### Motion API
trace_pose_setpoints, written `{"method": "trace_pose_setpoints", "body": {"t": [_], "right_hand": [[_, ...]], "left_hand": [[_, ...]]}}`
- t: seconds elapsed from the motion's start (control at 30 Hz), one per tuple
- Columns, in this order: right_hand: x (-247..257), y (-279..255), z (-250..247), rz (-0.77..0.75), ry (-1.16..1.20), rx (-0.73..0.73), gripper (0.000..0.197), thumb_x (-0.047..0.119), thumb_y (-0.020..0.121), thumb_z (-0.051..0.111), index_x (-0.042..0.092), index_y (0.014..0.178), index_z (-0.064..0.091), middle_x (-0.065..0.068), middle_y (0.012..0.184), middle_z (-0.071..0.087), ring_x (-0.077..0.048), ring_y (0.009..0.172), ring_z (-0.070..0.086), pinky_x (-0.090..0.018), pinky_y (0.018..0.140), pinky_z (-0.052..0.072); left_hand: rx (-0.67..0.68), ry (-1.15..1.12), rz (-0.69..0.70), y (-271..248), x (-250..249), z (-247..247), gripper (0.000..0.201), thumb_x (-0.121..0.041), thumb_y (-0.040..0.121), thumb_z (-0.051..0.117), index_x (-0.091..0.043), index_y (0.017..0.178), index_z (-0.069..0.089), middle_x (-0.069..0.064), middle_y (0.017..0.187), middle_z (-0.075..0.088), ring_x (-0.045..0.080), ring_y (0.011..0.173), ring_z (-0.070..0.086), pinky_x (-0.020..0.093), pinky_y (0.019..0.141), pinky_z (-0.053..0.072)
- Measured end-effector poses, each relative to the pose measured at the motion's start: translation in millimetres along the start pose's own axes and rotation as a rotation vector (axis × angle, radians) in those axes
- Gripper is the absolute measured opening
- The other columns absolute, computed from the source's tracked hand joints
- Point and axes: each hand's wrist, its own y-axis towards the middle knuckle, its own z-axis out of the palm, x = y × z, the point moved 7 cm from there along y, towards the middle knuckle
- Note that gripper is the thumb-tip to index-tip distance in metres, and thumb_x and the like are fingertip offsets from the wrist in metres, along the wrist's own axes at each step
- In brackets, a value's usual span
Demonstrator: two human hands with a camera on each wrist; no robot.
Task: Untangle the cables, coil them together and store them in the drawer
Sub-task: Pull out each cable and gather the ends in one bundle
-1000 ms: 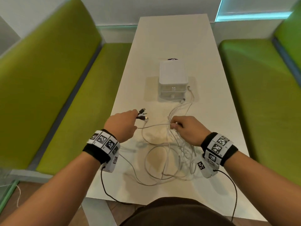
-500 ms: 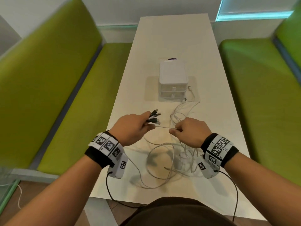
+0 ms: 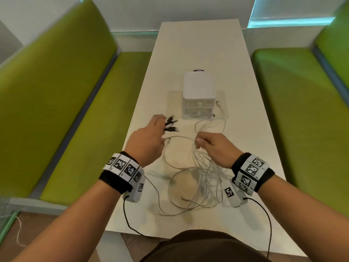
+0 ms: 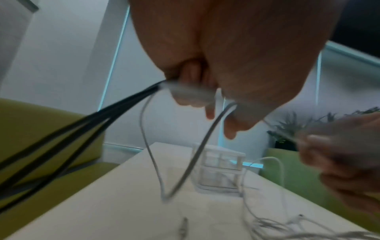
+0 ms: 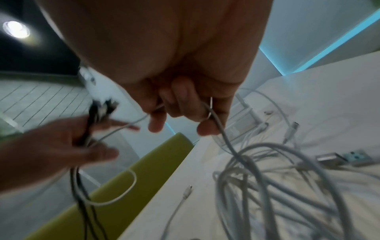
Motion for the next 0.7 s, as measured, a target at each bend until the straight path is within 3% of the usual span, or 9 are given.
{"method": "trace_pose_setpoints", "body": {"t": [0.03,0.1,0.2,0.27,0.4,0.5,0.6,0.7], "right_hand": [[2,0,7,-0.008,-0.089,0.046,0.027,0.029,0.104,0.047,0.026,0.082,0.061,0.004,0.077,0.065,-0.013,0.071,0.057,-0.036,0.071,0.047],[10,1,15,-0.041,-0.184,0.070,0.025,0.032,0.104,0.049,0.025,0.087,0.065,0.009,0.077,0.065,-0.008,0.069,0.058,-0.033,0.067,0.045],[18,5,2,-0.045,-0.028,-0.116,0.025,0.040,0.100,0.058,0.020,0.089,0.068,0.005,0.070,0.065,-0.009,0.062,0.054,-0.029,0.062,0.043],[14,3,-12,-0.014,0.033,-0.207,0.034,0.050,0.094,0.063,0.019,0.080,0.064,0.005,0.058,0.053,-0.009,0.055,0.043,-0.026,0.057,0.037],[-15,-2,-14,0.125,-0.036,-0.051,0.068,0.068,0.089,0.055,0.004,0.068,0.052,-0.002,0.058,0.045,-0.019,0.056,0.045,-0.033,0.060,0.038],[-32,-4,-12,0.151,-0.109,0.022,0.049,0.053,0.097,0.052,0.012,0.071,0.054,-0.007,0.065,0.059,-0.024,0.065,0.057,-0.041,0.068,0.048],[-35,-5,-14,0.141,-0.003,-0.049,0.021,0.031,0.101,0.051,0.023,0.087,0.064,-0.001,0.072,0.067,-0.020,0.073,0.064,-0.039,0.075,0.051],[-31,1,-16,0.122,-0.152,-0.119,0.016,0.034,0.099,0.054,0.029,0.091,0.067,0.008,0.077,0.063,-0.013,0.074,0.059,-0.034,0.071,0.047]], "left_hand": [[0.000,-0.051,0.077,-2,-15,2,0.048,-0.025,0.090,0.062,-0.019,0.132,0.039,-0.004,0.140,0.046,0.031,0.069,0.064,0.040,0.056,0.049],[0.103,-0.148,0.159,-7,-43,13,0.041,-0.030,0.093,0.060,-0.021,0.127,0.038,-0.002,0.122,0.061,0.030,0.081,0.066,0.043,0.066,0.053],[0.165,-0.416,0.047,-4,-50,26,0.021,-0.031,0.099,0.056,-0.020,0.112,0.045,-0.003,0.087,0.069,0.020,0.077,0.067,0.042,0.070,0.053],[0.122,-0.600,-0.028,1,-37,21,0.010,-0.028,0.100,0.056,-0.031,0.096,0.047,-0.009,0.074,0.061,0.014,0.067,0.060,0.036,0.065,0.047],[0.017,-0.780,-0.113,6,10,-6,0.031,-0.020,0.097,0.062,-0.037,0.076,0.047,-0.019,0.065,0.052,0.009,0.061,0.048,0.031,0.064,0.043],[-0.048,-0.593,-0.170,3,45,-26,0.030,-0.022,0.097,0.061,-0.027,0.074,0.042,-0.010,0.065,0.051,0.017,0.061,0.049,0.036,0.060,0.041],[-0.019,-0.142,-0.176,-4,67,-33,0.018,-0.025,0.097,0.054,-0.020,0.083,0.044,0.000,0.065,0.053,0.025,0.059,0.052,0.034,0.052,0.038],[0.057,0.224,-0.165,-8,65,-28,0.006,-0.024,0.096,0.049,-0.019,0.098,0.046,-0.001,0.064,0.050,0.021,0.051,0.046,0.029,0.048,0.034]]}}
